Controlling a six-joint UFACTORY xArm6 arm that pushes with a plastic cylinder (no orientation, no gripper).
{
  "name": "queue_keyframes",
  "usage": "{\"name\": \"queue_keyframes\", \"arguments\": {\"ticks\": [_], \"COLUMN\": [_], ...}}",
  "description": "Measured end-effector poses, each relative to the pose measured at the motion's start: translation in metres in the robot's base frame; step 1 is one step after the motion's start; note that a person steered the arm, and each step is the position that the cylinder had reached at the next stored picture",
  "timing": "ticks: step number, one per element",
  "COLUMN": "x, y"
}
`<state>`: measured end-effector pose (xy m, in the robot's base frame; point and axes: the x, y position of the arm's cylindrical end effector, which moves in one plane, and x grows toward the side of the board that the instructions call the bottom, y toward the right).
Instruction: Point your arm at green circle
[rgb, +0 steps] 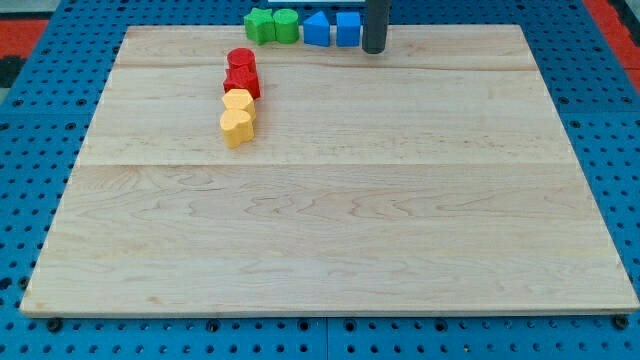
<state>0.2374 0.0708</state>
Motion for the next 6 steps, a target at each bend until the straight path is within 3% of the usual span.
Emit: {"name": "queue_keyframes", "arguments": {"ticks": [1, 2, 3, 4, 6], "x": [0.002, 0.034, 0.04, 0.031, 0.003], "y": [0.002, 0.0, -0.03, -0.078, -0.103]}}
